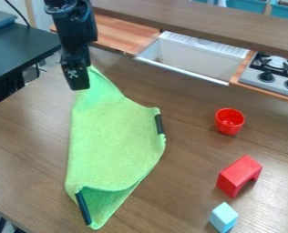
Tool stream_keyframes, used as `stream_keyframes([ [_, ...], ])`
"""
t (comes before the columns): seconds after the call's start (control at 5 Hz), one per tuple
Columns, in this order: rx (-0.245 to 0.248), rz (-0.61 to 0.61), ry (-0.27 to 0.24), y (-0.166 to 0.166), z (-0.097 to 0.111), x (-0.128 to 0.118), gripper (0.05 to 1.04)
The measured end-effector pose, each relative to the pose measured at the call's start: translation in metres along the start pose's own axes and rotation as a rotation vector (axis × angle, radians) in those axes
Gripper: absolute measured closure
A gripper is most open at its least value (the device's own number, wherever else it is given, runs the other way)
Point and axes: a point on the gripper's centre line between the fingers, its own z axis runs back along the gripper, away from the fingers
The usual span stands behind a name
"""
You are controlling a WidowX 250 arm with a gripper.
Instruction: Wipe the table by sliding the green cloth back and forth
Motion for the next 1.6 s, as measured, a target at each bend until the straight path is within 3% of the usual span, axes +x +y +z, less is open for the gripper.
stream_keyframes([
  [0.2, -0.025, 0.009, 0.014, -0.003, -0.008, -0.003, 0.083],
  [0.4, 0.046, 0.027, 0.062, -0.006, 0.004, -0.006, 0.083],
  [0.8, 0.059, 0.034, 0.056, -0.005, 0.007, -0.005, 0.083],
  [1.0, -0.058, 0.078, 0.069, -0.01, -0.038, -0.006, 0.083],
  [1.2, -0.094, 0.114, 0.087, -0.013, -0.064, -0.006, 0.083],
  [1.6, -0.041, 0.16, 0.166, -0.022, -0.102, 0.003, 0.083],
])
